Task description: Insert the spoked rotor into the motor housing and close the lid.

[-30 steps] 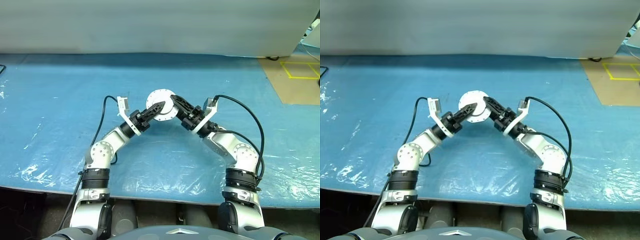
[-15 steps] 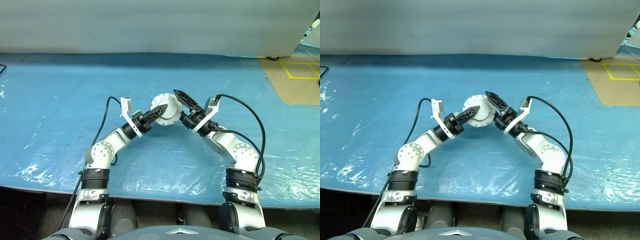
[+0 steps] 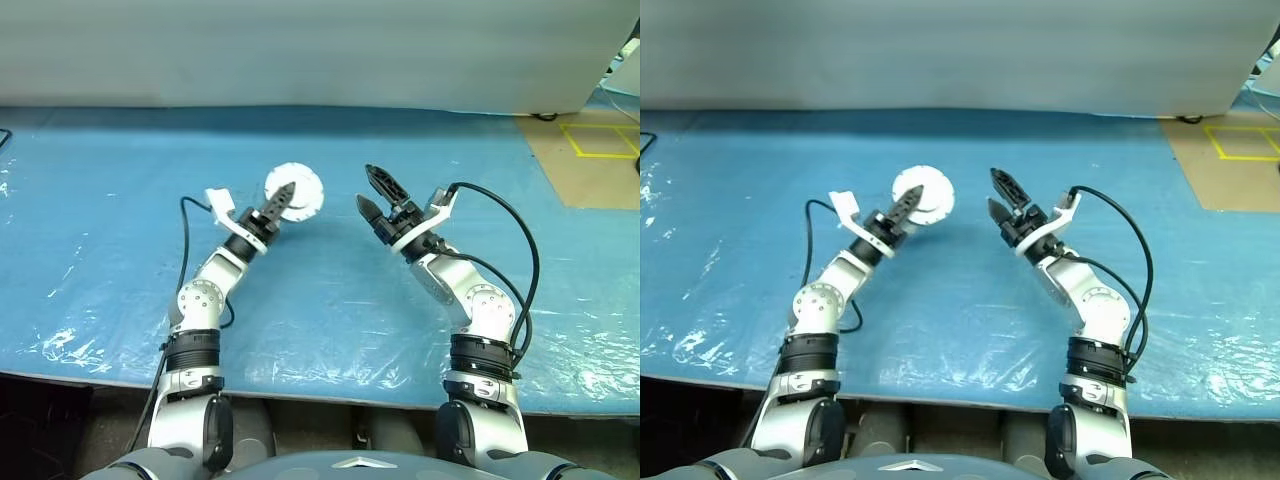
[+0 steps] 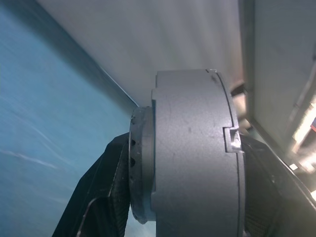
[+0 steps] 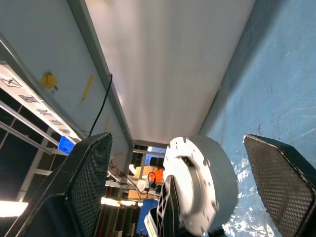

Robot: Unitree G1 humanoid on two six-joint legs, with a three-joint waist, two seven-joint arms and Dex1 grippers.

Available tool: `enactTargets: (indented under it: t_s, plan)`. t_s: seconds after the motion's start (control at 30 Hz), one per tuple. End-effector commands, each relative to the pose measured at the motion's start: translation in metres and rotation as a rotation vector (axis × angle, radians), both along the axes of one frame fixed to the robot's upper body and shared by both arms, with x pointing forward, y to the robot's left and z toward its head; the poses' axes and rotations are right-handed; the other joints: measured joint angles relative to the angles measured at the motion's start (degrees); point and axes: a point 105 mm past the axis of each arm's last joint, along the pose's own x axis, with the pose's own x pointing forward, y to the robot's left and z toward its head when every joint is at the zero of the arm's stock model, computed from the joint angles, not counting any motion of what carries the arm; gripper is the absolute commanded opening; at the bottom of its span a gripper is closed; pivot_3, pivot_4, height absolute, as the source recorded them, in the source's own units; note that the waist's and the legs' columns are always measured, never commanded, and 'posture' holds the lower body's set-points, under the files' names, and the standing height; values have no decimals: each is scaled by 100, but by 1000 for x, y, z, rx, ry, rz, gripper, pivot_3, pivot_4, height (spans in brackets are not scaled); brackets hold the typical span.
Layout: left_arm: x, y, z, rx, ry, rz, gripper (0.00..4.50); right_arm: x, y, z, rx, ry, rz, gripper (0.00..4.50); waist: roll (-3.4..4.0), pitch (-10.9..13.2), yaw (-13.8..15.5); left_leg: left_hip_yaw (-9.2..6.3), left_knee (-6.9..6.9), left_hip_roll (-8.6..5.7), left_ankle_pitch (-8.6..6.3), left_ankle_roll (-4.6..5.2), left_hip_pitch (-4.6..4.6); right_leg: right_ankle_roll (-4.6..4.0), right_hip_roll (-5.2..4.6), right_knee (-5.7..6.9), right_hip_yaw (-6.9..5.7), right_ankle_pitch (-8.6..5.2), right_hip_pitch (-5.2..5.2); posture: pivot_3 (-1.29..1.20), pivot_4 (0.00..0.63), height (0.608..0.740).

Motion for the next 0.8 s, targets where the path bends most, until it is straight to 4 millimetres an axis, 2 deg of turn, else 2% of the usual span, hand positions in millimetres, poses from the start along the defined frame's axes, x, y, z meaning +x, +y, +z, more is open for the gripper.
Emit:
enactTargets:
  t_s: [0.03, 0.17, 0.27, 0.33, 0.43, 0.77, 0.8]
  plan:
    - [16, 58, 17, -4, -51, 320, 2788, -3, 5, 12, -19, -64, 11, 4464, -1, 0, 0, -3, 1, 0, 0, 0, -2, 1, 0, 0, 0, 1, 1, 0, 150, 740]
    - [22, 119, -2, -67, 59, 580, 2788, -5, 8, 15, -14, -85, 34, 4464, -6, 2, -5, -17, 4, 0, 0, 0, -9, 4, 2, 0, -6, 3, 0, 0, 150, 740]
    - [19, 147, -17, -76, 123, 687, 2788, -9, 10, 20, -7, -111, 61, 4464, -16, 6, 10, -24, 5, -2, 0, 0, -17, 7, 2, 0, -10, 4, 1, 0, 150, 740]
    - [17, 157, -24, -71, 150, 728, 2788, -11, 12, 20, -14, -119, 74, 4464, -24, 8, 40, -37, 7, -2, 0, 0, -27, 7, 2, 0, -19, 4, 1, 0, 150, 740]
    - [16, 164, -31, -62, 173, 752, 2788, -13, 13, 20, -16, -124, 84, 4464, -31, 8, 147, -59, 20, -2, 0, 0, -43, 6, 1, 0, -36, 4, 4, 0, 150, 740]
    - [15, 164, -41, -32, 208, 765, 2788, -15, 16, 18, -43, -124, 94, 4464, -32, 8, 146, -74, 49, -1, 0, -1, -33, 6, -3, 5, -42, 4, 30, 0, 150, 740]
    - [14, 165, -41, -20, 209, 780, 3011, -15, 16, 17, -47, -123, 94, 4494, -32, 8, 146, -74, 49, -1, 0, -1, -33, 6, -3, 5, -42, 4, 30, 0, 150, 740]
